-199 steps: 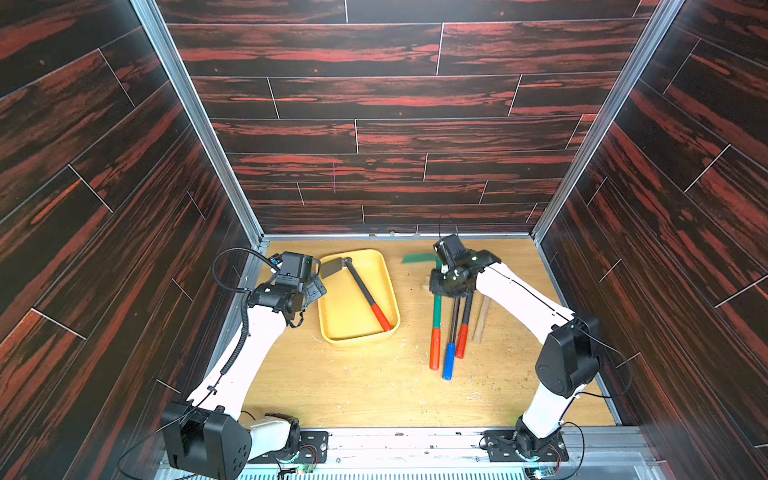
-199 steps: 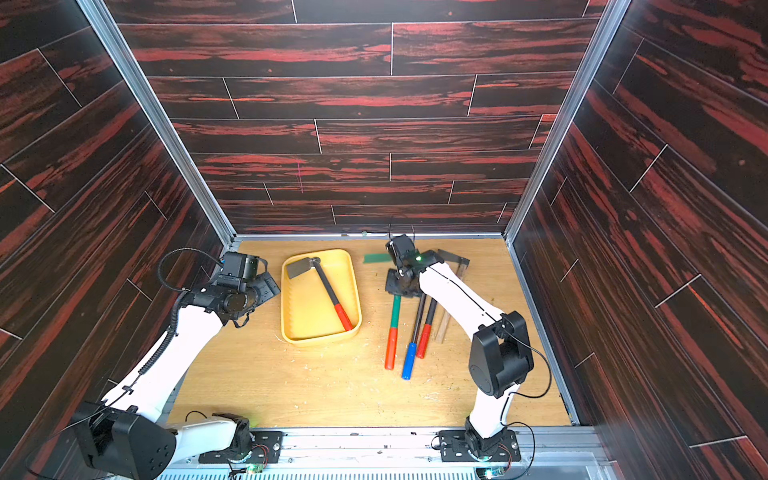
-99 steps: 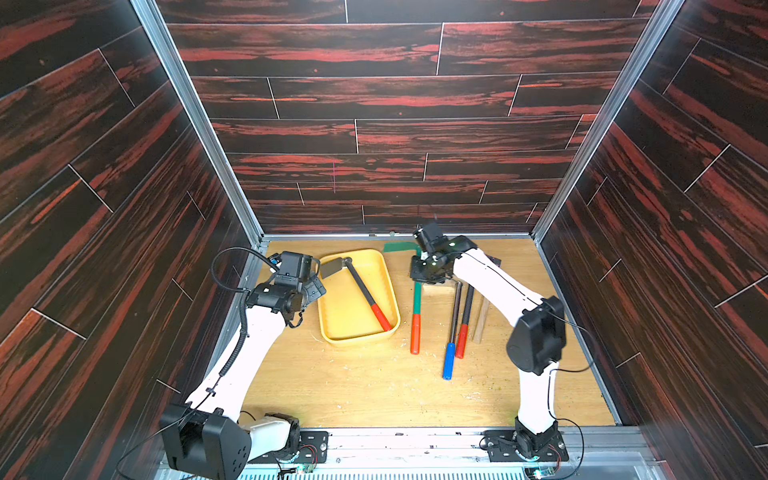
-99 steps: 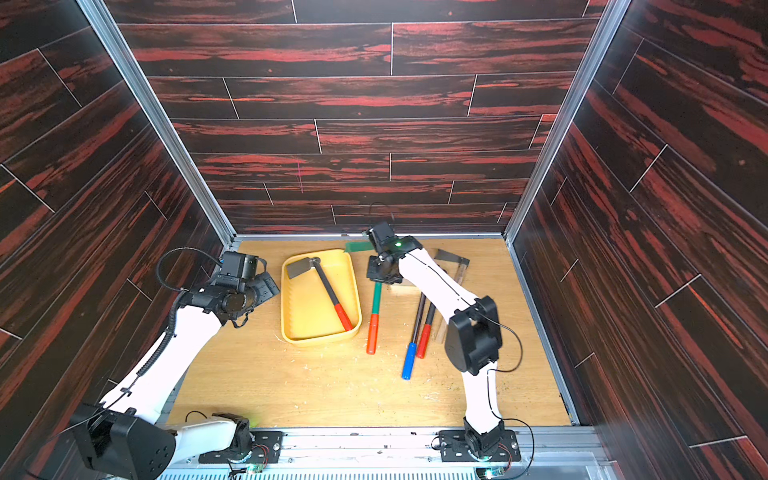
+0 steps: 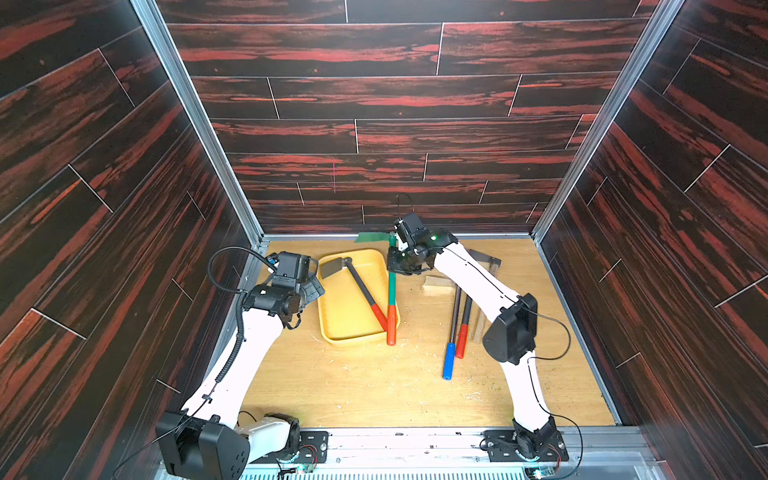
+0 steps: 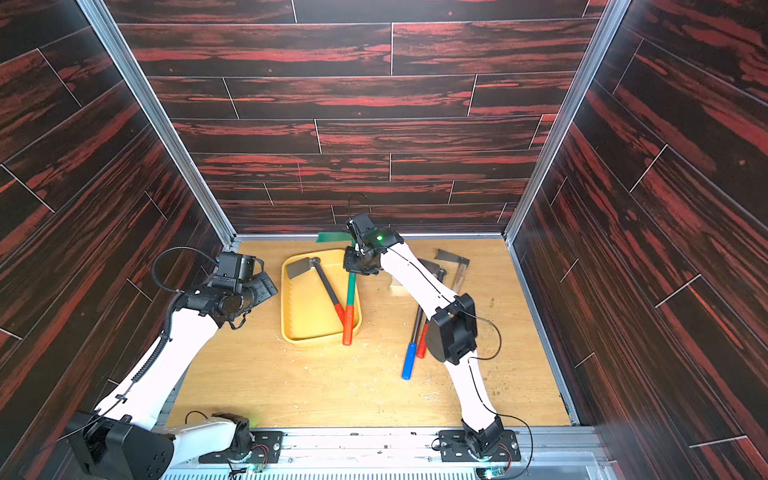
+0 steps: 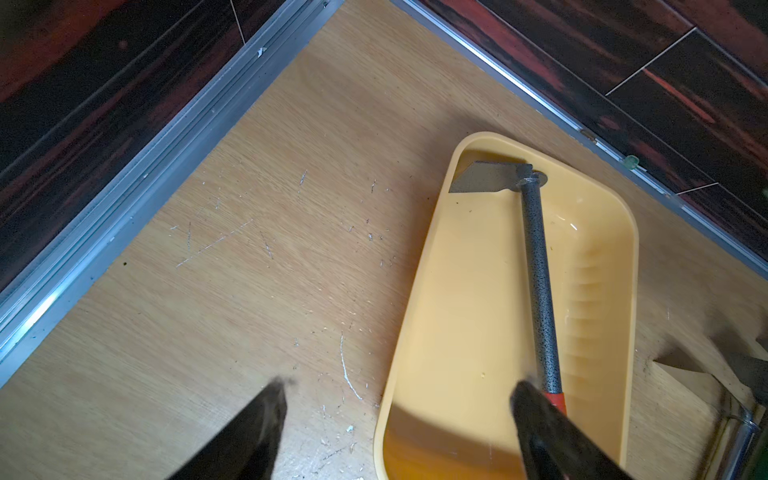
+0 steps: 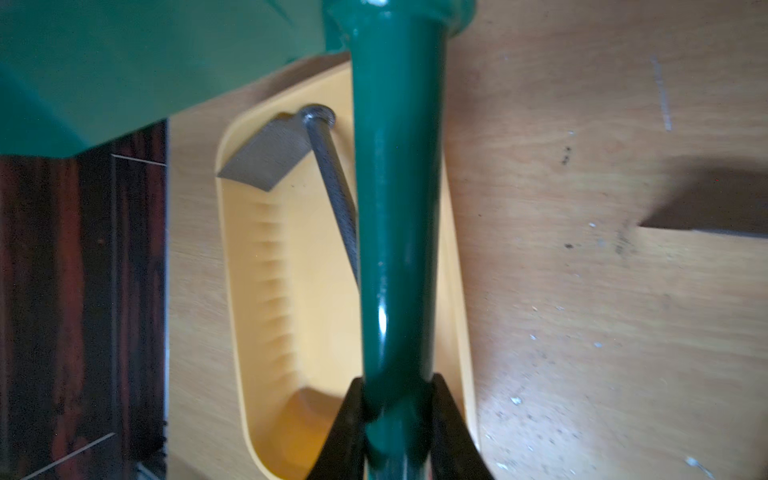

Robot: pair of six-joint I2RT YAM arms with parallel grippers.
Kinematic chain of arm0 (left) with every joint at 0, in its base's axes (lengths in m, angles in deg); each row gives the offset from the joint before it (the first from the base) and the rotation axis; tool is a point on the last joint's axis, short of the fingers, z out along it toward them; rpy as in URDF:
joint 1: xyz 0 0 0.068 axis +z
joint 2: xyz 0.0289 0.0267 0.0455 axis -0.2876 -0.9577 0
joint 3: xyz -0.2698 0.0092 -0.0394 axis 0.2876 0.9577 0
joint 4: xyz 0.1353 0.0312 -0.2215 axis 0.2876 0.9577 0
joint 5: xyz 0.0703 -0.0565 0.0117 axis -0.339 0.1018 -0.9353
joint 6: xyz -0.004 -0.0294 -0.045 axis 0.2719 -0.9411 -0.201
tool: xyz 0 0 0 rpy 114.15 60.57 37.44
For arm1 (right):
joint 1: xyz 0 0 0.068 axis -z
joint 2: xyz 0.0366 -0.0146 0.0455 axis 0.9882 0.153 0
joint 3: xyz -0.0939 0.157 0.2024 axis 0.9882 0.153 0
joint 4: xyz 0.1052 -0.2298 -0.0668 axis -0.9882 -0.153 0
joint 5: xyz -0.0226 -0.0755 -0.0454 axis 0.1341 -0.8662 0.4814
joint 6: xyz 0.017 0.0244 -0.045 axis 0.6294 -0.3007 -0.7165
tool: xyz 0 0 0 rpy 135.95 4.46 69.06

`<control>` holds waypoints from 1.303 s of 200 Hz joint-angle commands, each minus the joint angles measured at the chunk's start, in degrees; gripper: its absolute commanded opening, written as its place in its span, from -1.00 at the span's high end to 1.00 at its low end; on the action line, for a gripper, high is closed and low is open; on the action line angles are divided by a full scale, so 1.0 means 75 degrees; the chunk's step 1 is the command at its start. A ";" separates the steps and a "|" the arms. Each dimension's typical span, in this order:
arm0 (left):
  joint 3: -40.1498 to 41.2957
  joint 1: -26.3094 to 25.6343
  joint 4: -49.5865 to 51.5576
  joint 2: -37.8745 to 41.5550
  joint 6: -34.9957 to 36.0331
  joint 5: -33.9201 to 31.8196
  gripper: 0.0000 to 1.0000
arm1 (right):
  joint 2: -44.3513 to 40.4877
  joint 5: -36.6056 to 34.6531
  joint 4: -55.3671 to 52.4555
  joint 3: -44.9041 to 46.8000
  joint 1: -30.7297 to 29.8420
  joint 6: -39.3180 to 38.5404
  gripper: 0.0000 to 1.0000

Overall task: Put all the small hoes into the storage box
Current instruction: Place the hoe in the storage box.

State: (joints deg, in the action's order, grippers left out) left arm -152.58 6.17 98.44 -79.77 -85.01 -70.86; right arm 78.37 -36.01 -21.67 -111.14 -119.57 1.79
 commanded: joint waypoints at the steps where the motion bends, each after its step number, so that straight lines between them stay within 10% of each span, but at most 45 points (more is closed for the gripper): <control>1: -0.0235 0.0034 0.0224 0.0200 0.0069 -0.0153 -0.76 | 0.0341 0.0366 0.0024 -0.0507 -0.0101 0.0467 0.82; 92: -0.0176 0.0035 0.0311 0.0399 0.0123 -0.0358 -0.77 | 0.2096 0.0861 -0.0486 -0.2744 -0.0659 0.0517 0.85; 260: -0.0172 0.0030 0.0408 0.0607 0.0176 -0.0329 -0.77 | 0.2551 0.0731 0.1264 -0.2518 -0.0822 0.2739 0.92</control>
State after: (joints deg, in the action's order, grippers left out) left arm -152.66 6.17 99.91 -77.00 -84.36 -72.37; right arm 95.94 -29.54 -17.98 -129.08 -124.79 17.64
